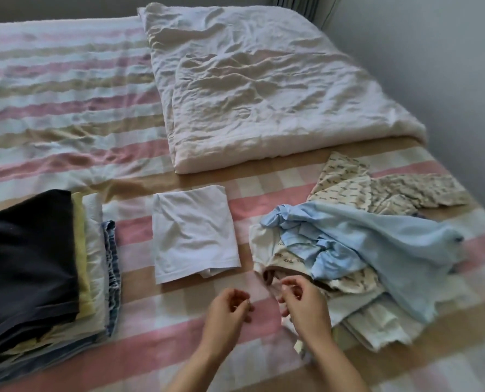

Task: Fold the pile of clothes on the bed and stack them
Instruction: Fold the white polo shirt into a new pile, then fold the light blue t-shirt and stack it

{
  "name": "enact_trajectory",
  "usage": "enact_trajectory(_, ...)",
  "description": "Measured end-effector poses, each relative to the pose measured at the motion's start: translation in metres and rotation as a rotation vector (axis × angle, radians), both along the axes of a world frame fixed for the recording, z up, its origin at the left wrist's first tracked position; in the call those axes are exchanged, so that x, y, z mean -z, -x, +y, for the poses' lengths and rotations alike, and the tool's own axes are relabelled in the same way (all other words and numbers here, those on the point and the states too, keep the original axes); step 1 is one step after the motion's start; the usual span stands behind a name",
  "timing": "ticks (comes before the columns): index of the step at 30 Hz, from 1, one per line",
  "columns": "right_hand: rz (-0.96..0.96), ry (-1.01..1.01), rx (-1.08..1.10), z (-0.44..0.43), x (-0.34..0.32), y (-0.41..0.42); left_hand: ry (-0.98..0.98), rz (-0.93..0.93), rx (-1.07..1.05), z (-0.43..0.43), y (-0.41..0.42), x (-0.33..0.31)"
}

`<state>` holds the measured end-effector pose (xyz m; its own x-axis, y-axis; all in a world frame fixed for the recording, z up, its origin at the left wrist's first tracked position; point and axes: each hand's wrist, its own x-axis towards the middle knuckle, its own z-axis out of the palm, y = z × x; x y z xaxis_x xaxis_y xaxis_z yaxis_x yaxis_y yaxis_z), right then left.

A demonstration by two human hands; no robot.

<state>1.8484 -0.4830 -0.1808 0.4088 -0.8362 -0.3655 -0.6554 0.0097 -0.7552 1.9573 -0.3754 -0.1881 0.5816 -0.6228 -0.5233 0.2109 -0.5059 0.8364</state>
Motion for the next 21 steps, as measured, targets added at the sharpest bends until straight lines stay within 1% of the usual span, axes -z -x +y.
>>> enact_trajectory(2, -0.005, 0.184, 0.086, -0.018, -0.009, 0.028, 0.058, -0.096, 0.162, -0.037, 0.02, -0.009)
enact_trajectory(4, 0.07, 0.398, 0.126, -0.04, -0.007, 0.048, 0.09, -0.324, 0.306, -0.07, 0.034, -0.008)
enact_trajectory(5, 0.136, 0.462, 0.105, -0.052, -0.006, 0.055, 0.091, -0.446, 0.356, -0.085, 0.04, -0.006)
enact_trajectory(7, 0.24, 0.492, -0.014, -0.072, 0.0, 0.061, 0.082, -0.623, 0.412, -0.107, 0.049, 0.003)
enact_trajectory(10, 0.344, 0.519, -0.152, -0.086, 0.006, 0.058, 0.006, -0.789, 0.452, -0.128, 0.053, 0.016)
enact_trajectory(12, 0.363, 0.597, -0.169, -0.089, 0.007, 0.055, -0.017, -0.802, 0.422, -0.136, 0.054, 0.017)
enact_trajectory(14, 0.33, 0.644, -0.121, -0.087, 0.006, 0.053, 0.017, -0.752, 0.344, -0.139, 0.054, 0.013)
enact_trajectory(16, 0.241, 0.687, -0.079, -0.079, 0.001, 0.052, 0.142, -0.686, 0.279, -0.132, 0.054, 0.003)
enact_trajectory(18, 0.127, 0.695, -0.059, -0.066, -0.011, 0.052, 0.273, -0.584, 0.273, -0.117, 0.054, -0.014)
enact_trajectory(21, -0.031, 0.661, -0.082, -0.034, -0.035, 0.055, 0.308, -0.498, 0.272, -0.078, 0.052, -0.043)
